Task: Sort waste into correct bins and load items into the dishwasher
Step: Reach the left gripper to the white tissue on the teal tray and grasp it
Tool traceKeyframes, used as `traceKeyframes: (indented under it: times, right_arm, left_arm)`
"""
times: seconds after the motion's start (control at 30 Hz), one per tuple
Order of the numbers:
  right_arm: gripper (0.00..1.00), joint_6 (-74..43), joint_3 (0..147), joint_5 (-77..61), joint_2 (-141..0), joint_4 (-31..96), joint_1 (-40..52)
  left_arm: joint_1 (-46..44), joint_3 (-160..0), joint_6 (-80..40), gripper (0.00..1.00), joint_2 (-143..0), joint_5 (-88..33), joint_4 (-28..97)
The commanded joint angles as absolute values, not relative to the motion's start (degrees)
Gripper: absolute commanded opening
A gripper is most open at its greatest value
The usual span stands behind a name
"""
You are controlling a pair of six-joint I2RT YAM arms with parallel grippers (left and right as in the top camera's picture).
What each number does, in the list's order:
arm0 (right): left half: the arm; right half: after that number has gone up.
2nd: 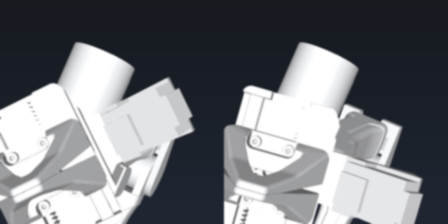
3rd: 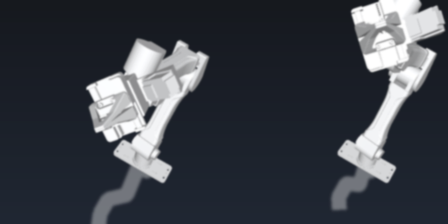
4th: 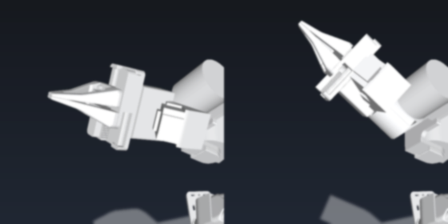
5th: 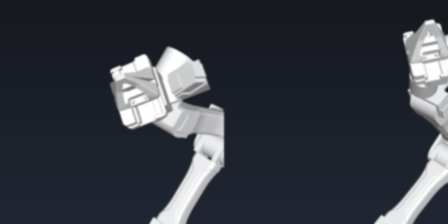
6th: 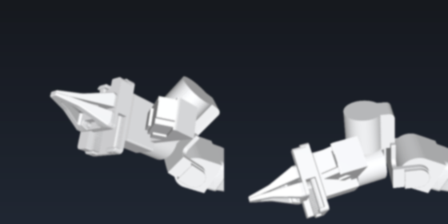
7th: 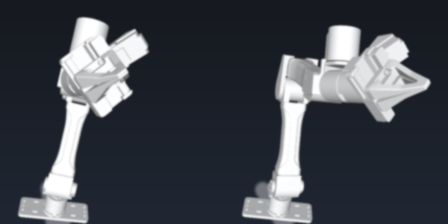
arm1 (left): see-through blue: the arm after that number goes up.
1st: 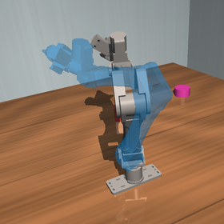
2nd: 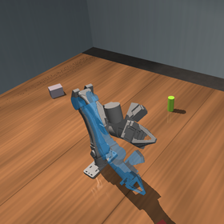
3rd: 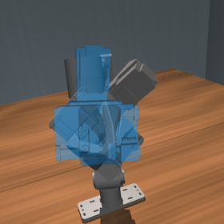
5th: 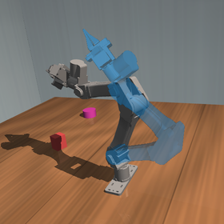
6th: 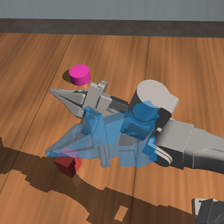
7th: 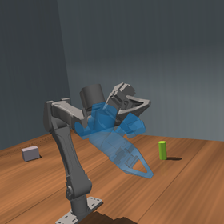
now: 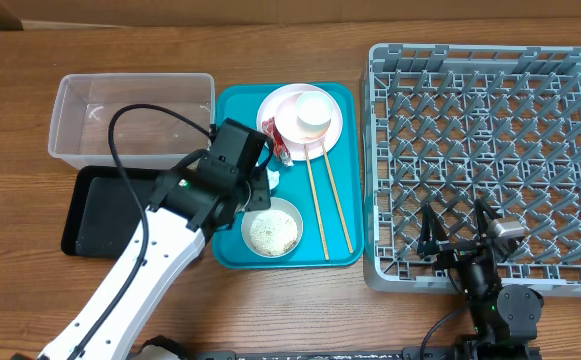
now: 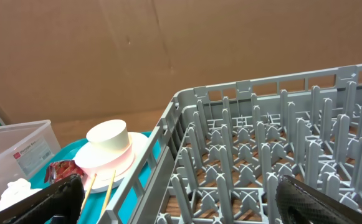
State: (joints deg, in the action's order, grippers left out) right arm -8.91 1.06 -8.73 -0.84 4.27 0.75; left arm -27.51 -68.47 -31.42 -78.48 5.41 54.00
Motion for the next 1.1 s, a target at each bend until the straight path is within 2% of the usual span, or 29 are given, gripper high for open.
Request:
traceKeyframes:
  times: [0.0,0.17,0.23,0.37,0.4,0.5,0.53,0.63,0.8,1.07]
  right_arm:
    - [1.00,-8.6,0.4,-8.7,-0.2,3.9,0.6]
    - [1.00,-8.6,0.4,-8.7,-0.2,3.9,0.6]
    - [1.00,-8.6,0.4,-8.7,-0.2,3.9,0.6]
    - [1.00,-8.6,0.4,-8.7,-0.2,3.9,0.6]
    - [1.00,-8.6,0.4,-8.7,-0.2,3.9,0.6]
    - [1.00,-8.6,0.4,-8.7,-0.2,3.9,0.6]
    - [1.00,-8.6,0.4,-8.7,-0.2,3.9,0.6]
    - [1.00,-8.6,0.4,-8.7,-0.2,3.9,0.6]
    - [1.00,-8.6,0.4,-8.7,-0.2,3.9,0.6]
    - [1.00,-8.6,0.4,-8.7,-0.2,3.9,0.6]
  left_arm:
    - [-26.9,-68.2,-32.2,0.56,-81.6,5.8,52.4]
    - [-24.9,-68.2,-33.7,0.58,-86.1,6.2,50.6]
    - [-23.2,-68.2,-33.9,0.69,-88.2,6.2,49.5]
    - [-19.7,-68.2,-34.6,0.75,-92.5,3.2,47.8]
    - [-19.0,-68.2,-35.0,0.75,-93.5,1.8,47.6]
    - [-17.3,-68.2,-35.0,0.53,-96.6,-2.6,46.4]
    - [-17.1,-68.2,-35.2,0.50,-97.4,-3.6,46.0]
    - [-17.3,-68.2,-35.5,0.50,-99.0,-4.6,44.4]
    - [-18.4,-68.2,-37.0,0.58,-100.8,-2.9,42.9]
    - [-19.4,-68.2,-38.8,0.59,-105.4,0.6,41.7]
